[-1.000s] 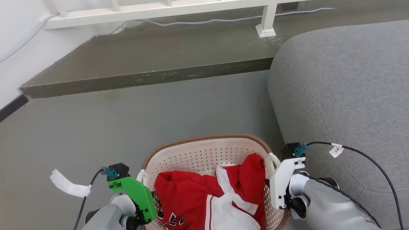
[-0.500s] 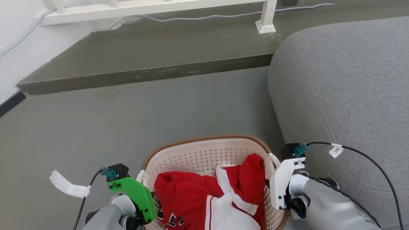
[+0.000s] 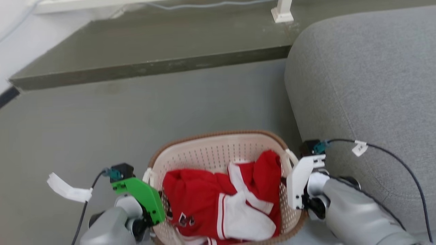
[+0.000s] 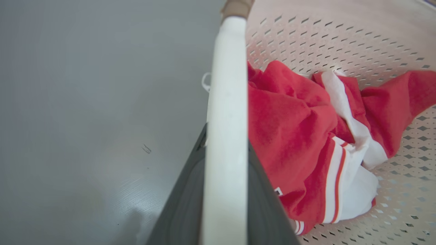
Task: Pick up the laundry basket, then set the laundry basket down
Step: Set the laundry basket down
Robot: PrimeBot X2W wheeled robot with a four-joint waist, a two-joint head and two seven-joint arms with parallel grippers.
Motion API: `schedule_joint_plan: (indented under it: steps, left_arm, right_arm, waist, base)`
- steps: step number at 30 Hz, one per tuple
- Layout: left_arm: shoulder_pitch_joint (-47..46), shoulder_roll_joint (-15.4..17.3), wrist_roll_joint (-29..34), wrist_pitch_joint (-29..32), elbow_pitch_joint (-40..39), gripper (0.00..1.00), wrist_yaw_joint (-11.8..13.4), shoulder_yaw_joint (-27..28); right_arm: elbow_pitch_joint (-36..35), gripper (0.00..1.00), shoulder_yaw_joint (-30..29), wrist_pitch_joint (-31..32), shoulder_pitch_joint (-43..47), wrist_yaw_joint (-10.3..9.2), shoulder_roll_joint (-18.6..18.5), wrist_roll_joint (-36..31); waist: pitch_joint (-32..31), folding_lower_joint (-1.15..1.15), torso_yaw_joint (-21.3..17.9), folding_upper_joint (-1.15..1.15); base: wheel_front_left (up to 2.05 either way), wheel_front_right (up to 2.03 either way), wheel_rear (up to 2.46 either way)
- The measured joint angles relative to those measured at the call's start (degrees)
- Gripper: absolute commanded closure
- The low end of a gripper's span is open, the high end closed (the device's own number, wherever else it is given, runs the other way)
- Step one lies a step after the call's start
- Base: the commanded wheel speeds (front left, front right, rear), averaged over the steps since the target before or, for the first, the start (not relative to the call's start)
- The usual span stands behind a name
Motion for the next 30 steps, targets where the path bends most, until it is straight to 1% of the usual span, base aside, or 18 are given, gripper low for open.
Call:
schedule_joint_plan:
  steps: [11,20,30]
  left_arm:
    - [-5.36,0.02,0.12,-3.59,-0.09,1.0,0.01,0.71]
    - [-9.56,0.07,0.43,-8.02,-0.53,1.0,0.31,2.13]
    - [-13.37,0.35,1.05,-11.13,-0.81,1.0,0.31,2.32]
  right_arm:
    - [-0.29,1.0,-0.78,-2.05,-5.38,0.01,-0.64,0.08]
    - [-0.89,1.0,-1.64,-5.52,-9.18,0.01,-1.22,0.1]
    - [-1.52,1.0,-1.59,-8.98,-12.68,0.02,-1.71,-0.02]
  waist:
    - [6.7,0.0,-0.29,0.0]
    - [13.09,0.0,-0.53,0.0]
    - [19.66,0.0,-0.57,0.0]
  base:
    - [0.0,0.0,0.0]
    - [0.0,0.0,0.0]
    - [0.0,0.0,0.0]
